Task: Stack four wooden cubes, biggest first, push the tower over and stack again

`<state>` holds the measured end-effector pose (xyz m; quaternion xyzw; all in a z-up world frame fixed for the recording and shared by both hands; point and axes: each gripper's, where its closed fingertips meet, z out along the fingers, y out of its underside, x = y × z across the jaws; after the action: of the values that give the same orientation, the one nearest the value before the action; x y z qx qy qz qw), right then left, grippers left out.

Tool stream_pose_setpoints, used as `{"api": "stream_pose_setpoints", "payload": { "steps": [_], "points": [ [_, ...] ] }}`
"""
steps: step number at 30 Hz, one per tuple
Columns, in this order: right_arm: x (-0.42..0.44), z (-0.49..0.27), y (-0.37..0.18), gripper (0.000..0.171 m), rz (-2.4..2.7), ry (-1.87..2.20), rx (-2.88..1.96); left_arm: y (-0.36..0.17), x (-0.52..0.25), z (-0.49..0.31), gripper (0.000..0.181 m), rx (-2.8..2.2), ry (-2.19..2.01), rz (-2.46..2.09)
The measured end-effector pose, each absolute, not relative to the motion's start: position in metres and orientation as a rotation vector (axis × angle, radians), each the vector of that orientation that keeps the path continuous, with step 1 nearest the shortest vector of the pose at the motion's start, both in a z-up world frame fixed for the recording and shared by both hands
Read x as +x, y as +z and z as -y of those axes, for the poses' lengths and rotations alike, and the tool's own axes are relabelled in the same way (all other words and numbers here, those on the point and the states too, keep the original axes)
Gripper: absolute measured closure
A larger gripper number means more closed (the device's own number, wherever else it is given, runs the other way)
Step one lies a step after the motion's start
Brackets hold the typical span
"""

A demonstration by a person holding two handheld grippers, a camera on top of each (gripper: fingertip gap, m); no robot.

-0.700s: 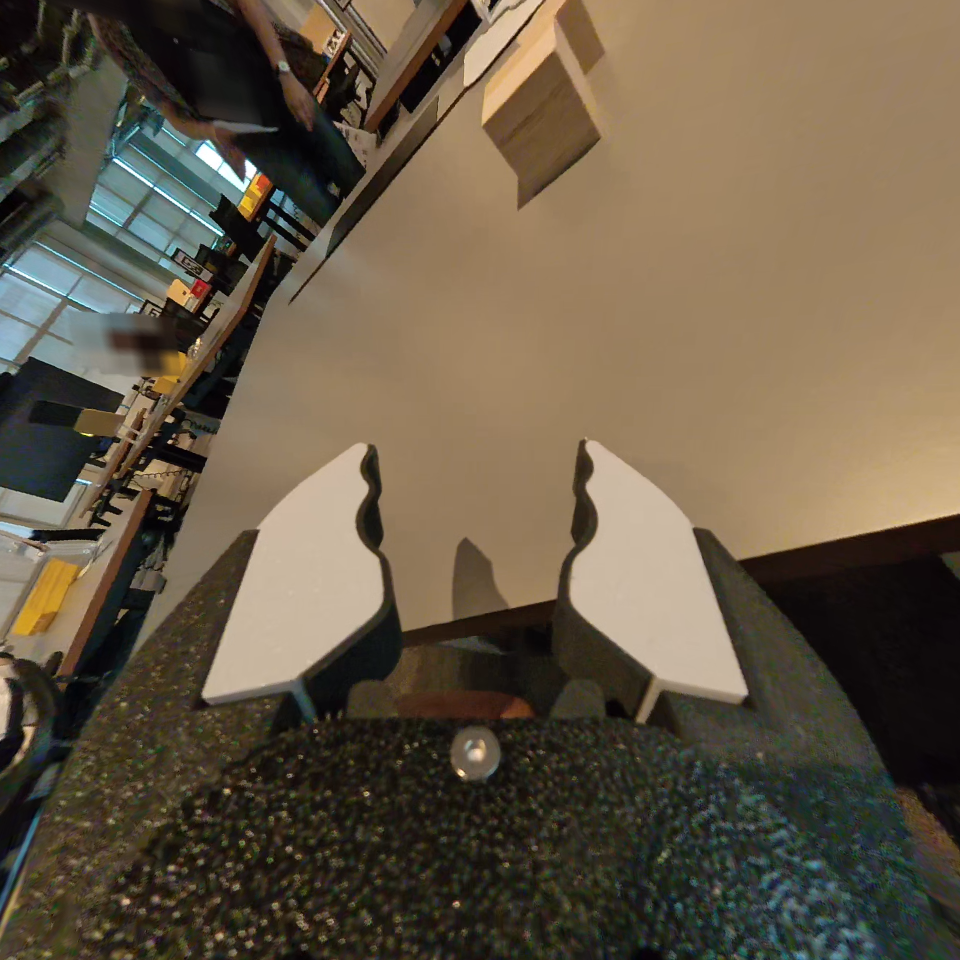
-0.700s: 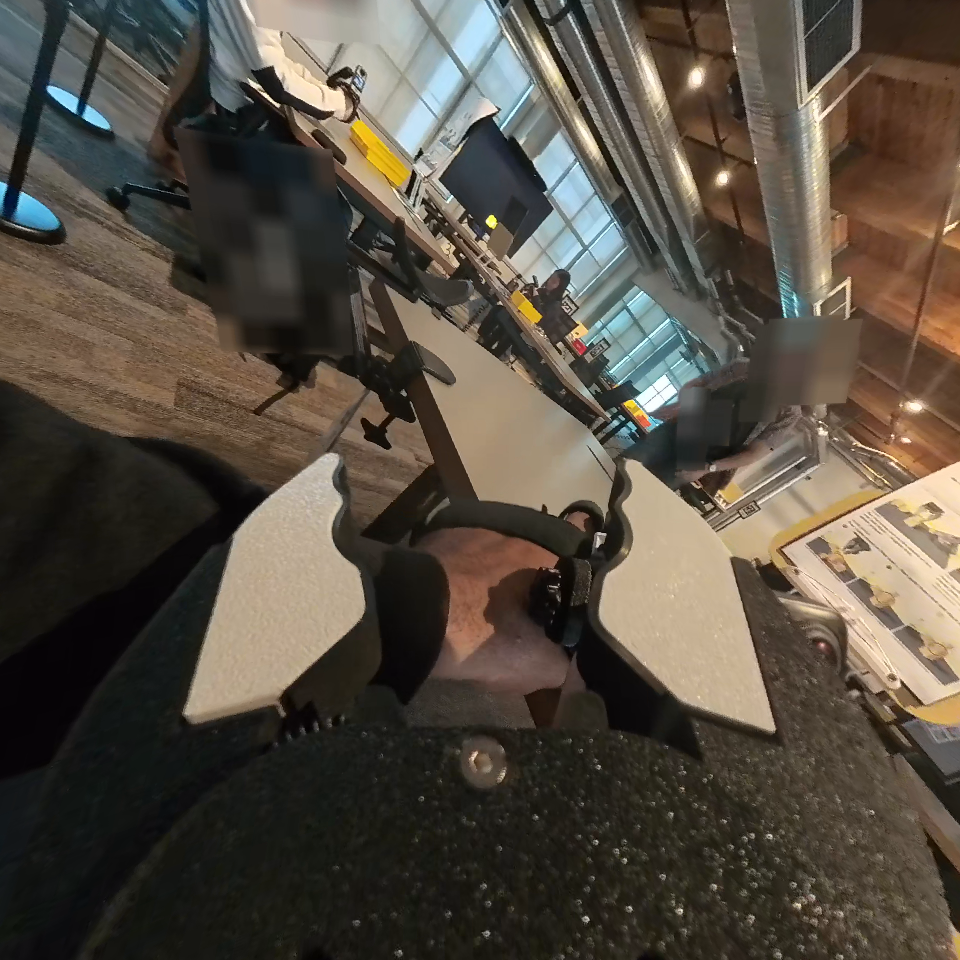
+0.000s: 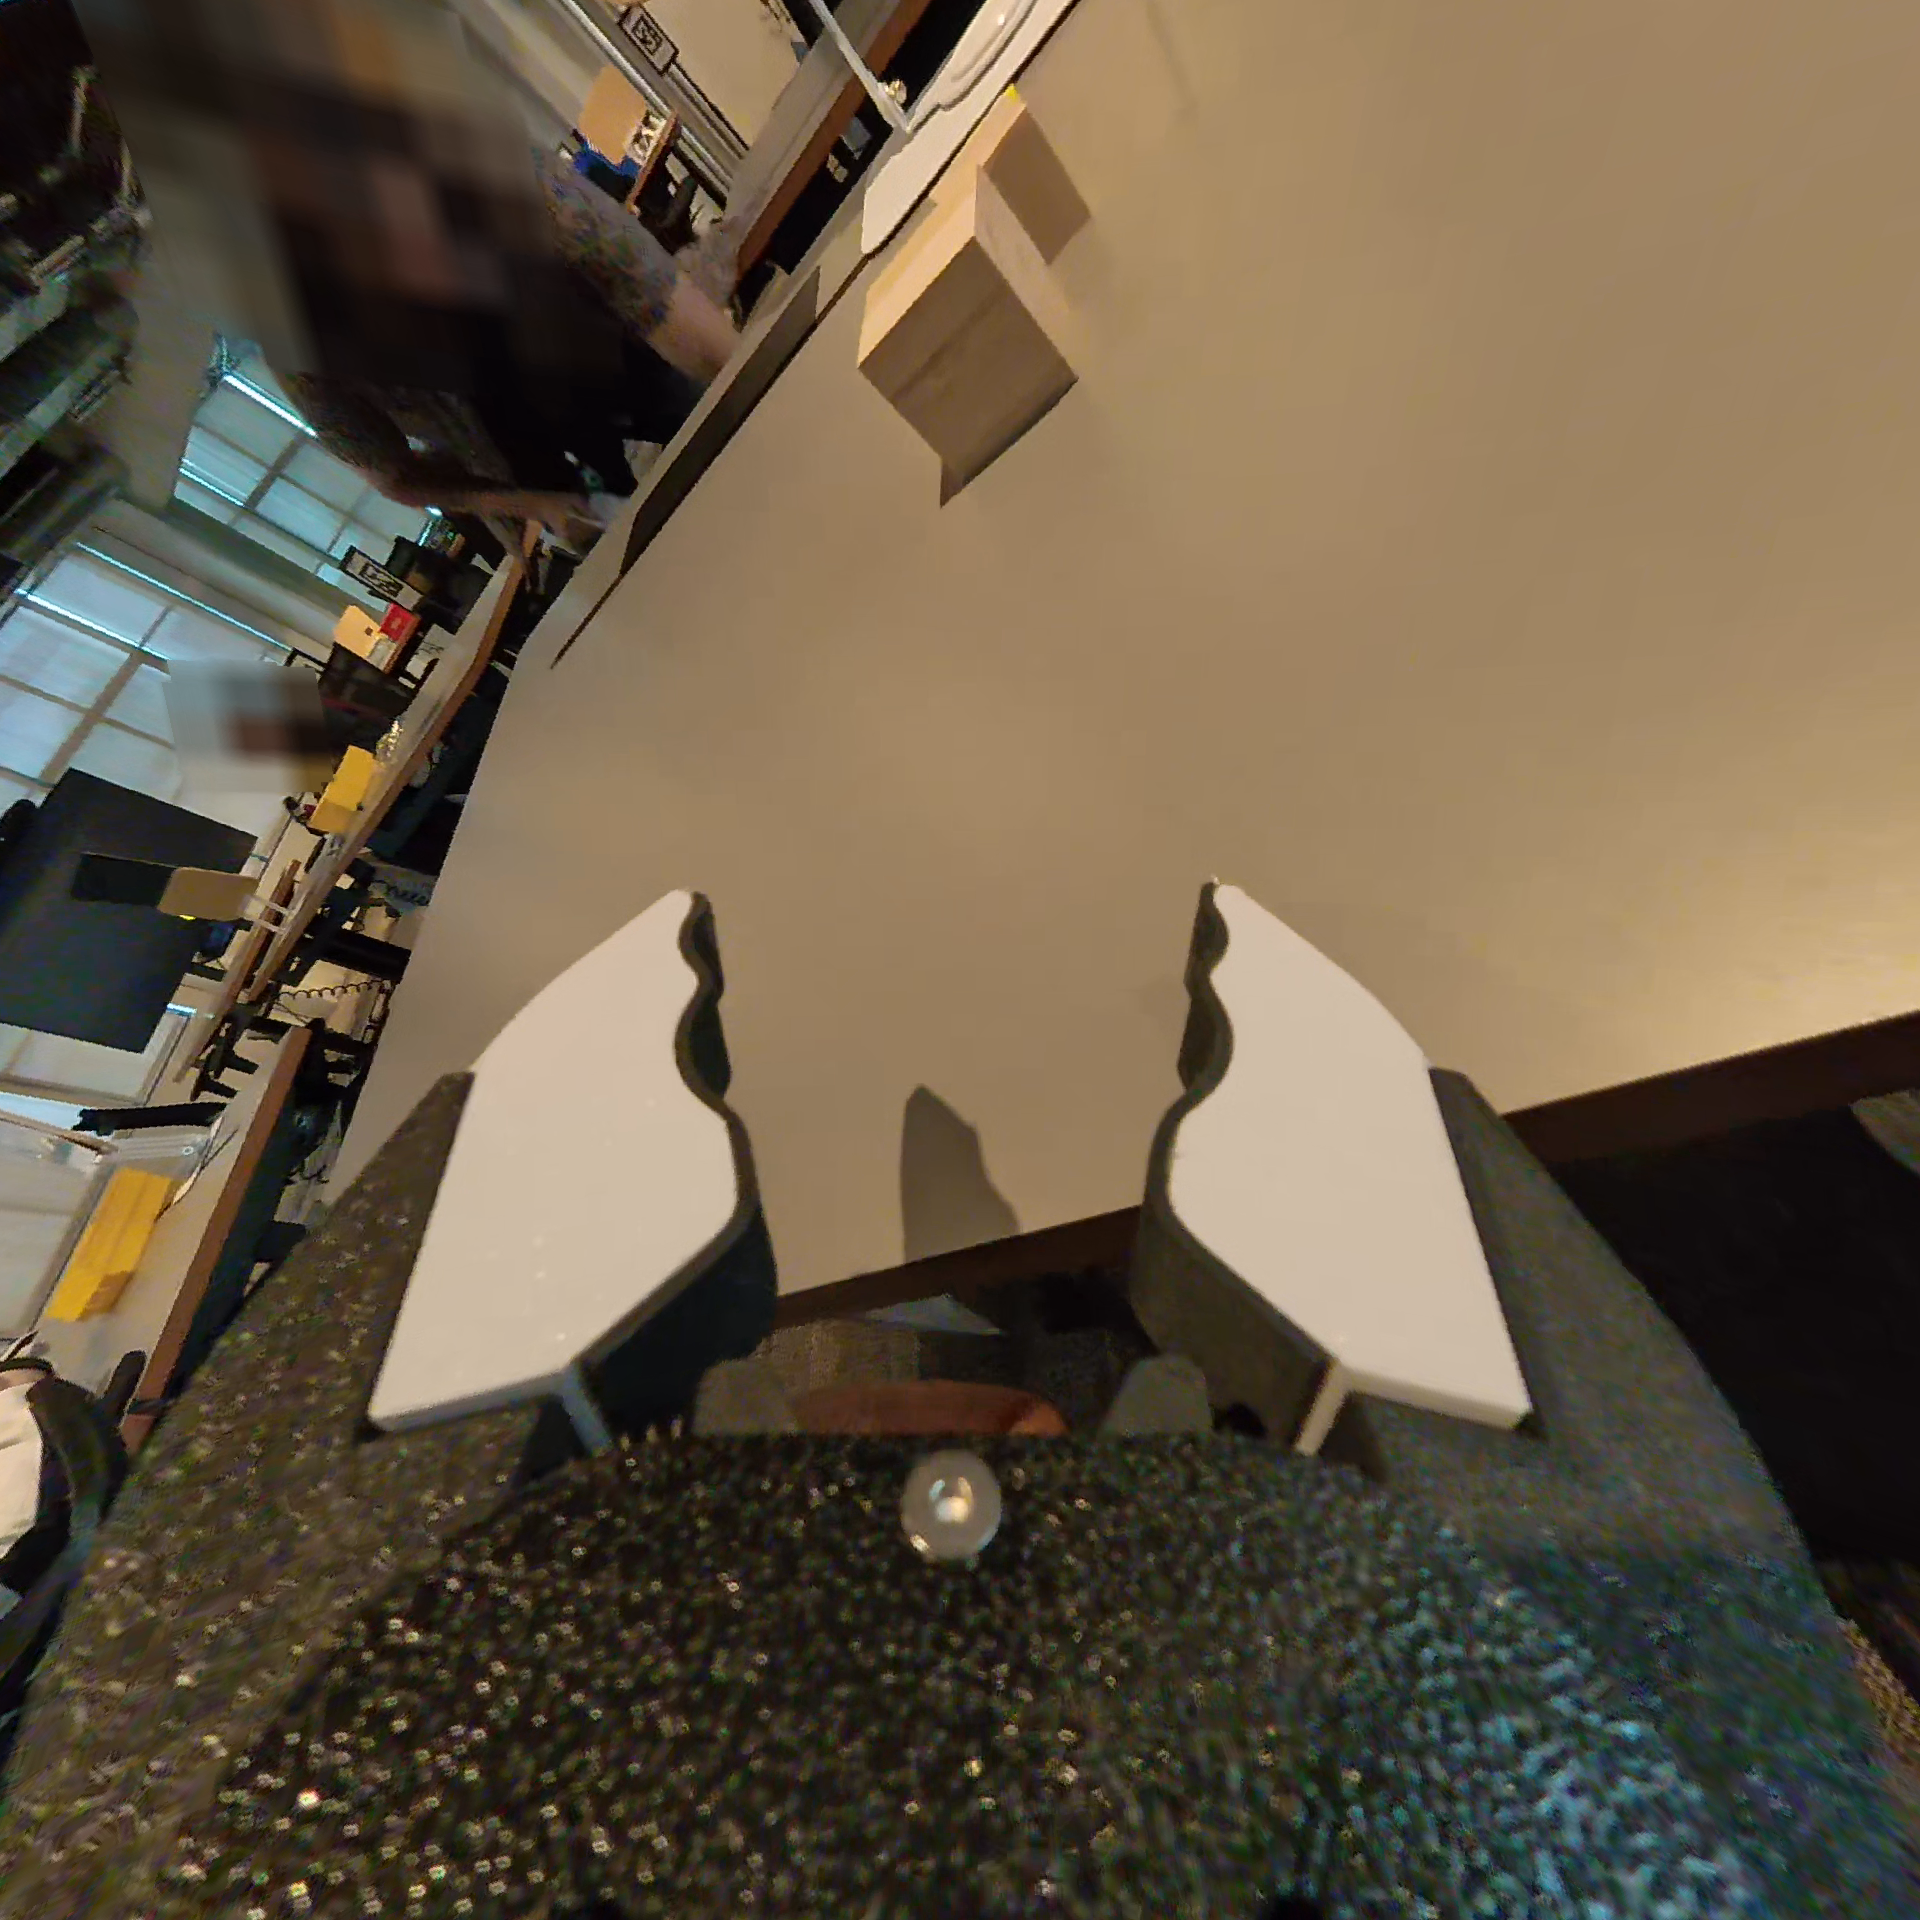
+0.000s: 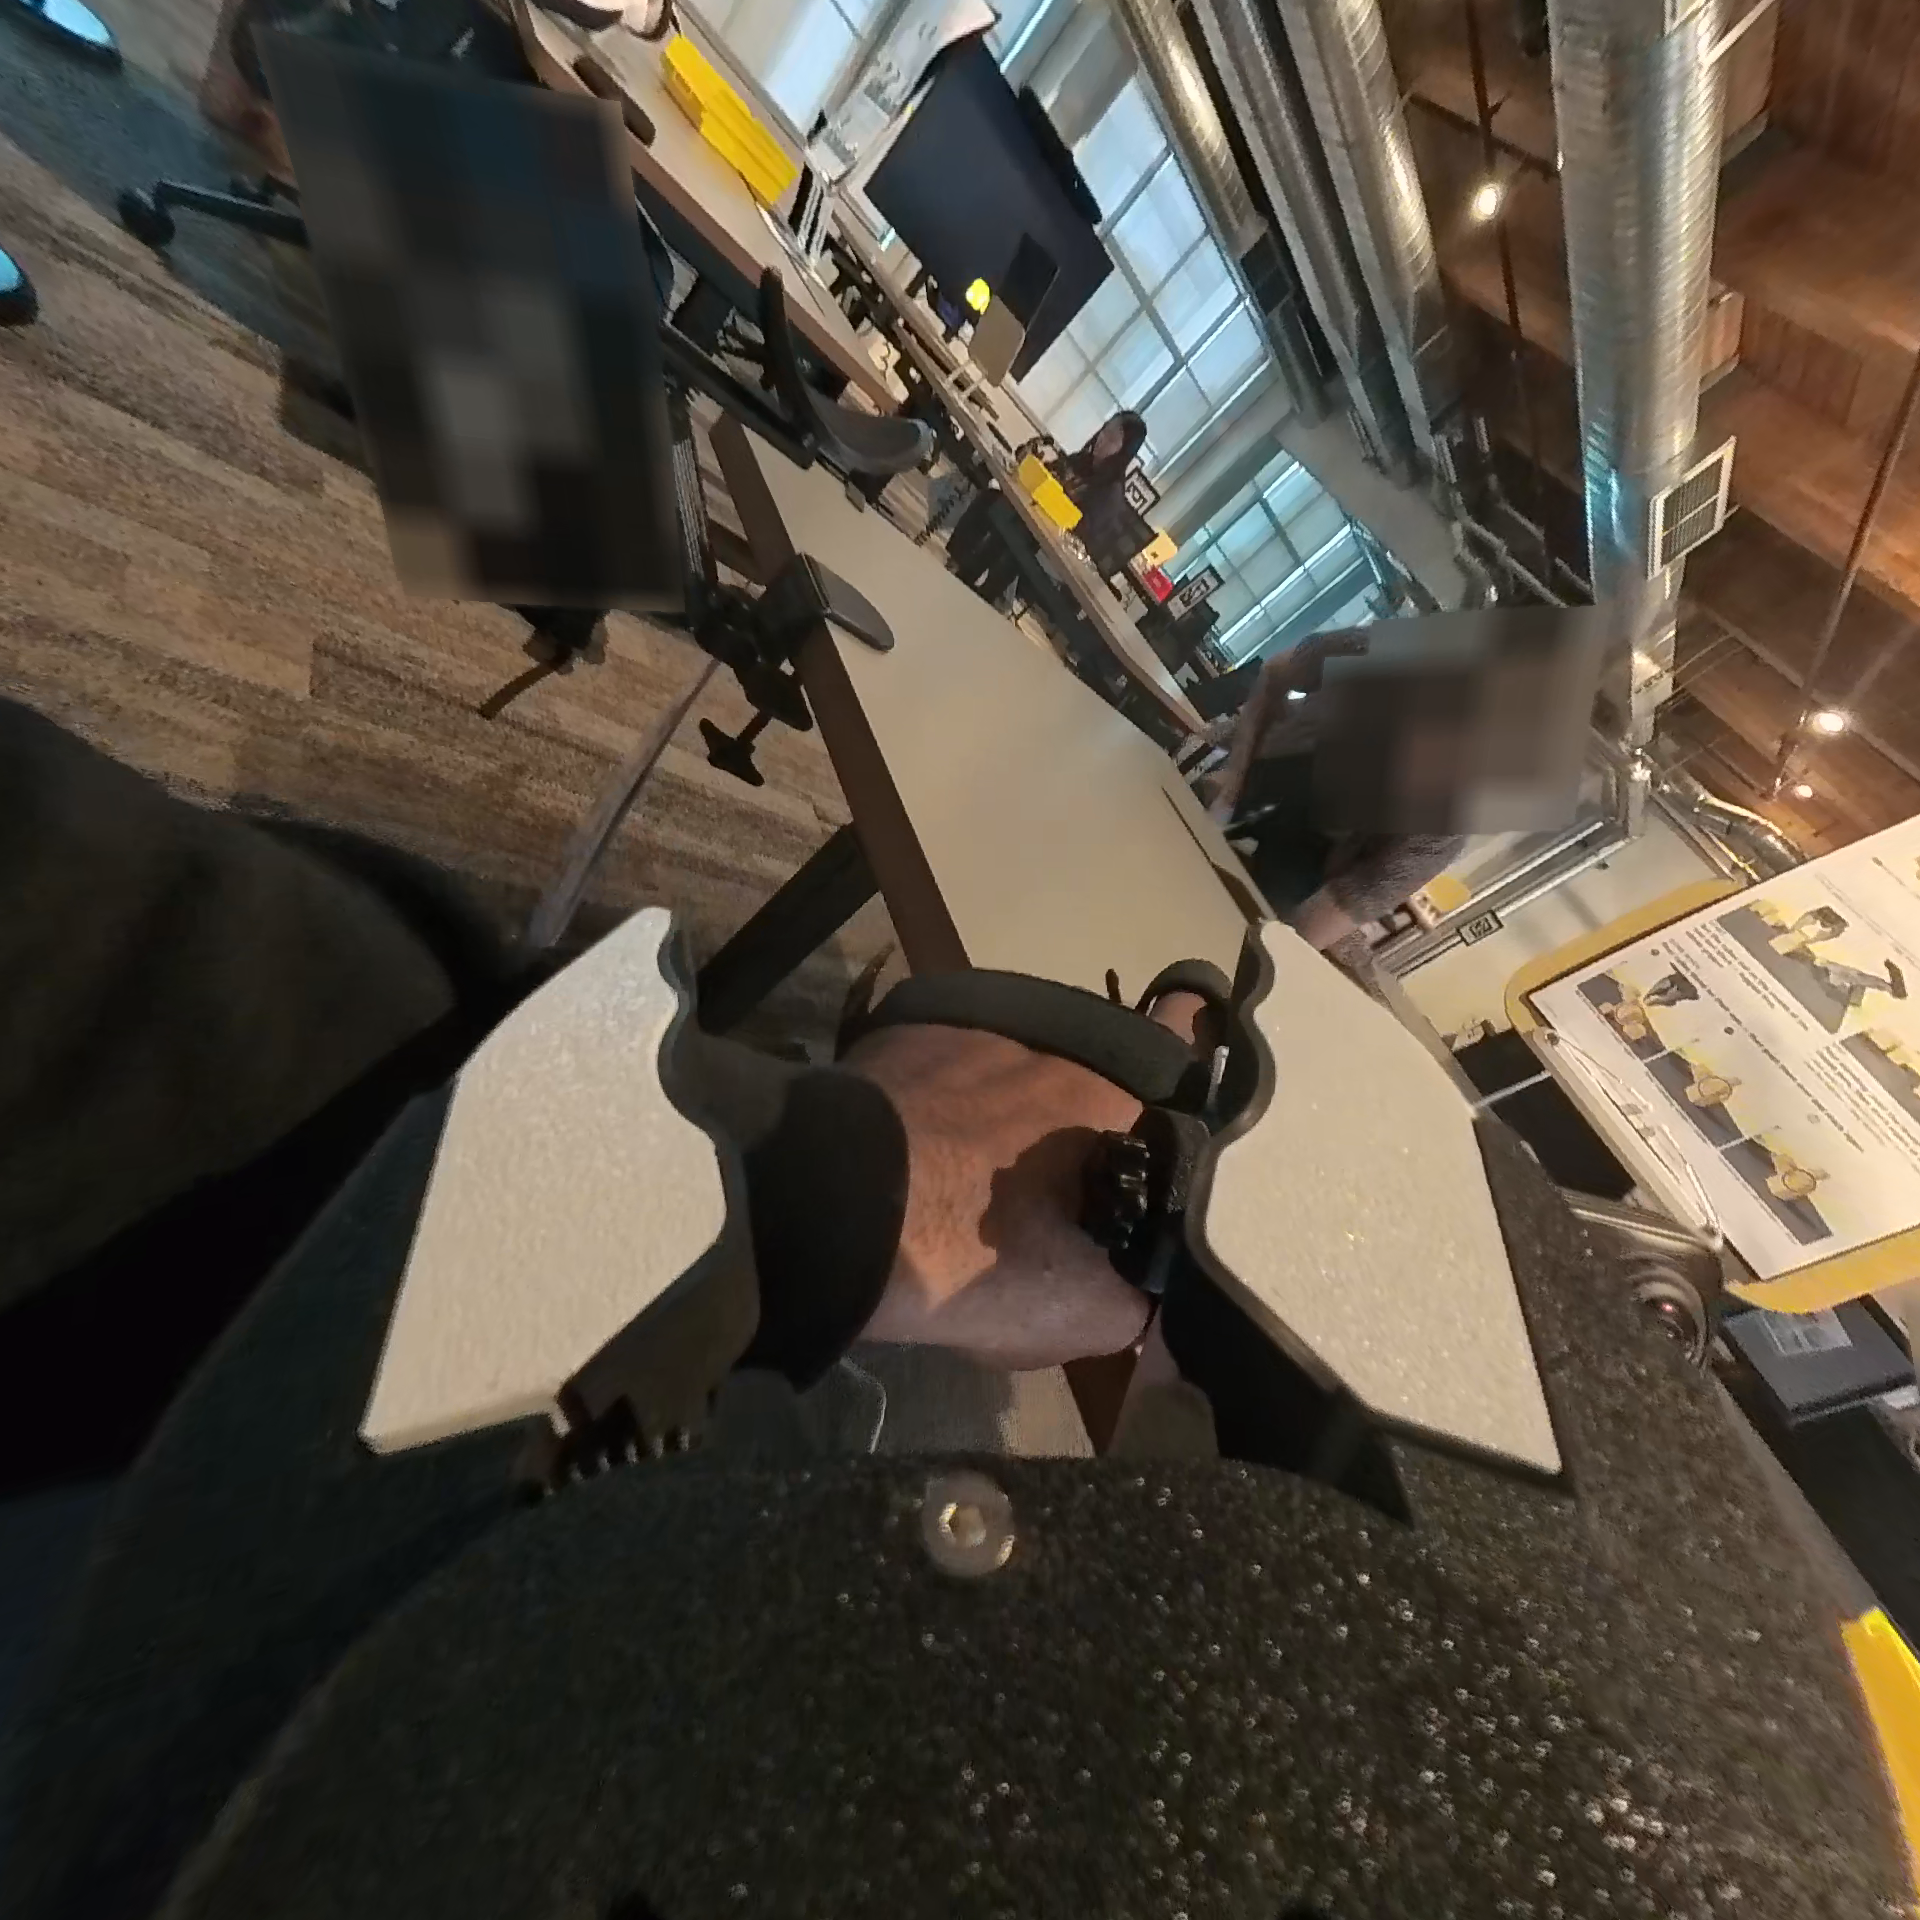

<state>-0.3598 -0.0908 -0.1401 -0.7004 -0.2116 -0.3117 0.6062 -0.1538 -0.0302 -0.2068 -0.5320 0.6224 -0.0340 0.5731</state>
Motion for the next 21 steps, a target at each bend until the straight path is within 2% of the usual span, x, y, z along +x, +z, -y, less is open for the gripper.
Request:
{"api": "stream_pose_setpoints", "payload": {
  "steps": [21],
  "points": [
    [-0.3681,0.0868,-0.1465,0.071,0.521,-0.736,-1.692,-0.212,-0.1582,0.0359,0.093,-1.278,-0.151,-1.472]
  ]
}}
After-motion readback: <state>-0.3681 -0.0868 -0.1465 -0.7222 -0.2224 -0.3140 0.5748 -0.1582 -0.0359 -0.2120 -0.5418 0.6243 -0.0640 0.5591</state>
